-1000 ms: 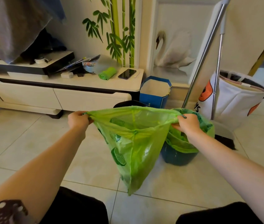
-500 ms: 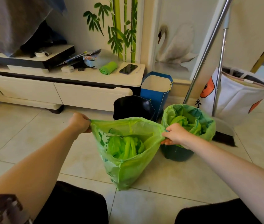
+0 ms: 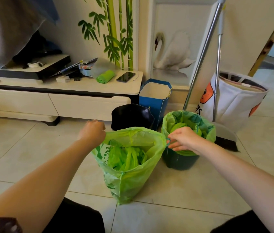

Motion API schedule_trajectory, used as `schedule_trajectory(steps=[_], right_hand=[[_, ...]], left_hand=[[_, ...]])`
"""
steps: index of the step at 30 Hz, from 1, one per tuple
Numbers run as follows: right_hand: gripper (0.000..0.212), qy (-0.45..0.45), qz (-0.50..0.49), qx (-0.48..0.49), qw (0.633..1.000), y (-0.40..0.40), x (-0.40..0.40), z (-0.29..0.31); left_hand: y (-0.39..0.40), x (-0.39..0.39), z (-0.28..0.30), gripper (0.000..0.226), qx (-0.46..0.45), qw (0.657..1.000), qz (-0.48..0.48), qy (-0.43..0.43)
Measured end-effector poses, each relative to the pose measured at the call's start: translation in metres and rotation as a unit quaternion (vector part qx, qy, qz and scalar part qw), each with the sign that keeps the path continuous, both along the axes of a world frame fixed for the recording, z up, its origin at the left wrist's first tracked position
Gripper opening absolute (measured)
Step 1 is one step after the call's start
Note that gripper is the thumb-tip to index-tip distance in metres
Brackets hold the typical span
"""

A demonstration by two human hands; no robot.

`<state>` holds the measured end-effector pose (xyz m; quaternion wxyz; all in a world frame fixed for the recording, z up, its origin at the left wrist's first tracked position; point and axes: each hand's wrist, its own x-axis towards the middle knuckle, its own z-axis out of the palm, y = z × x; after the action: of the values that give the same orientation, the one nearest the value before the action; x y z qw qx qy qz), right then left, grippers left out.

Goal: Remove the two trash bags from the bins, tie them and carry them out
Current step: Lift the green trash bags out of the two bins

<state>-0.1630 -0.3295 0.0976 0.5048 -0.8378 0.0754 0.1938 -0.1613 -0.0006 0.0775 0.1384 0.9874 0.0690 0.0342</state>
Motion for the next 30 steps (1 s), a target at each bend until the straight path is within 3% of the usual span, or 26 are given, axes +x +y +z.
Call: schedule_trajectory(steps=[4, 12, 17, 22, 26, 30], right_hand=[[0.022, -0.043, 0.007, -0.099, 0.994, -0.024, 0.005, -0.001], [0.022, -0.029, -0.037, -0.139, 0.989, -0.082, 0.027, -0.016], [0.024, -0.009, -0.049, -0.166, 0.985, -0.121, 0.044, -0.036], [0.025, -0.017, -0.091, -0.172, 0.981, -0.145, 0.050, -0.045], [0.028, -0.006, -0.125, -0.181, 0.976, -0.164, 0.072, -0.062], [0.046, 0.064, -0.159, -0.155, 0.973, -0.186, 0.087, -0.087]], left_hand=[[-0.058, 0.005, 0.003, 0.027, -0.042, 0.996, -0.073, -0.035], [-0.158, 0.021, -0.011, 0.028, -0.118, 0.978, -0.164, -0.042], [-0.192, 0.047, -0.032, 0.026, -0.138, 0.974, -0.178, 0.008], [-0.192, 0.063, -0.041, 0.024, -0.188, 0.975, -0.091, 0.077], [-0.212, 0.084, -0.060, 0.020, -0.272, 0.952, -0.005, 0.143], [-0.236, 0.098, -0.086, 0.017, -0.354, 0.919, 0.073, 0.158]])
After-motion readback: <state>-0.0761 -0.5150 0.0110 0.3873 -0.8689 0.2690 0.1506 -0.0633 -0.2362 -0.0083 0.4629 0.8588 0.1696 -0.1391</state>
